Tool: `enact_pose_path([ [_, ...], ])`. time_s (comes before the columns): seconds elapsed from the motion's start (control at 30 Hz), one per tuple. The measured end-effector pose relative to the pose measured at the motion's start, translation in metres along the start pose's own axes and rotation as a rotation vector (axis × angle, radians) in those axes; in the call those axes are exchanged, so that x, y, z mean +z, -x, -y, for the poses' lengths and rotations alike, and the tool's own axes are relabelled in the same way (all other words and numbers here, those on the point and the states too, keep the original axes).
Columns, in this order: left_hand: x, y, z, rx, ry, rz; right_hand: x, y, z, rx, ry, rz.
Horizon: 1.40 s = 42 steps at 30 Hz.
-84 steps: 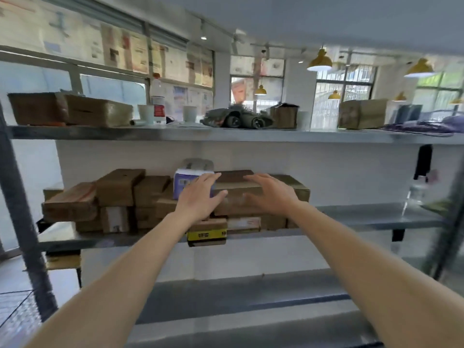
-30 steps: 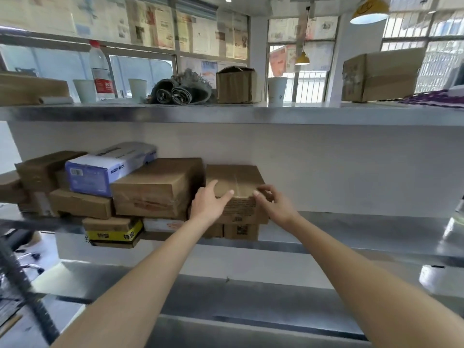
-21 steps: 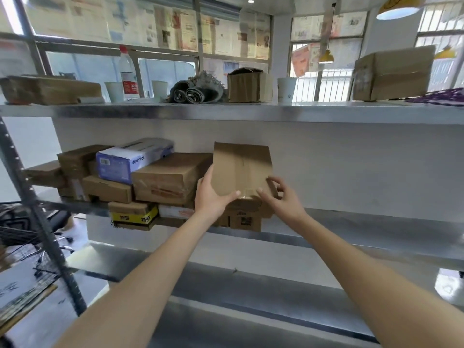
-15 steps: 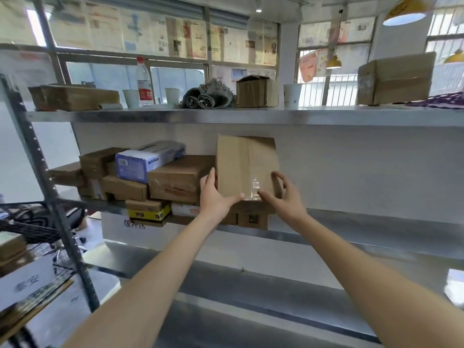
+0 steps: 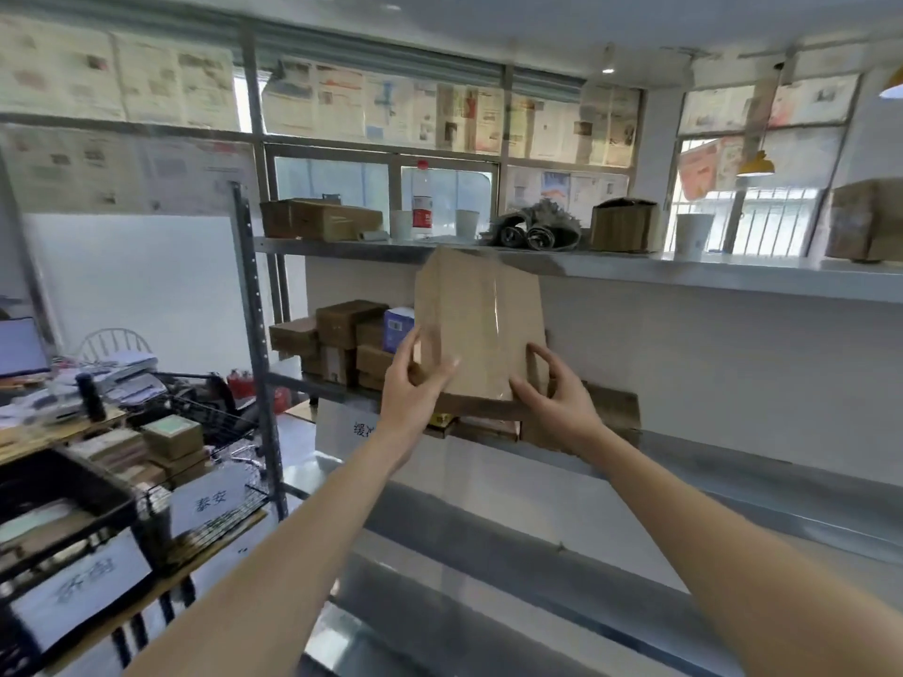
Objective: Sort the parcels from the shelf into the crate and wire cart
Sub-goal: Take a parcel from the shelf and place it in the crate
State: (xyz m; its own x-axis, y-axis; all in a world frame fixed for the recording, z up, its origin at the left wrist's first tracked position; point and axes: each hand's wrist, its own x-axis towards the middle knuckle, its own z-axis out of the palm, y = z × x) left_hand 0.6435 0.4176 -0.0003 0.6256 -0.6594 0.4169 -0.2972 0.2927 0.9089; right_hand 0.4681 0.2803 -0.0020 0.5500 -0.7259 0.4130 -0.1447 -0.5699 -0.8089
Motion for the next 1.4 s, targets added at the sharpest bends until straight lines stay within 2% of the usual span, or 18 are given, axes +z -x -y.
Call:
enact_pose_path([
  [0.17, -0.091, 0.014, -0.008, -0.089, -0.114, -0.12, 0.08, 0.007, 0.044, -0.004, -0.023, 0.15],
  [0.27, -0.142, 0.029, -0.013, -0.07, -0.172, -0.195, 0.13, 0.016, 0.076, -0.035, 0.063, 0.184],
  [0.33, -0.171, 0.043, -0.02, -0.053, -0.18, -0.254, 0.165, 0.023, 0.1, -0.075, -0.002, 0.199],
  [0.47, -0.227, 0.063, -0.023, -0.038, -0.106, -0.286, 0.224, 0.044, 0.156, -0.058, -0.225, 0.288],
  [0.63, -0.275, 0.077, -0.03, 0.019, 0.115, -0.329, 0.273, 0.047, 0.193, -0.098, -0.3, 0.395],
  [0.73, -0.305, 0.072, -0.029, 0.009, 0.221, -0.407, 0.299, 0.041, 0.205, -0.108, -0.314, 0.436],
  [0.87, -0.341, 0.065, -0.02, 0.004, 0.205, -0.453, 0.336, 0.032, 0.216, -0.134, -0.47, 0.567],
  [1.0, -0.368, 0.046, -0.007, -0.031, 0.203, -0.467, 0.379, 0.007, 0.218, -0.152, -0.514, 0.595],
  [1.2, -0.411, -0.007, 0.013, -0.067, 0.008, -0.555, 0.432, -0.05, 0.218, -0.029, -0.658, 0.612],
  [1.4, -0.441, -0.05, 0.049, -0.217, 0.04, -0.604, 0.482, -0.107, 0.204, 0.018, -0.717, 0.701],
])
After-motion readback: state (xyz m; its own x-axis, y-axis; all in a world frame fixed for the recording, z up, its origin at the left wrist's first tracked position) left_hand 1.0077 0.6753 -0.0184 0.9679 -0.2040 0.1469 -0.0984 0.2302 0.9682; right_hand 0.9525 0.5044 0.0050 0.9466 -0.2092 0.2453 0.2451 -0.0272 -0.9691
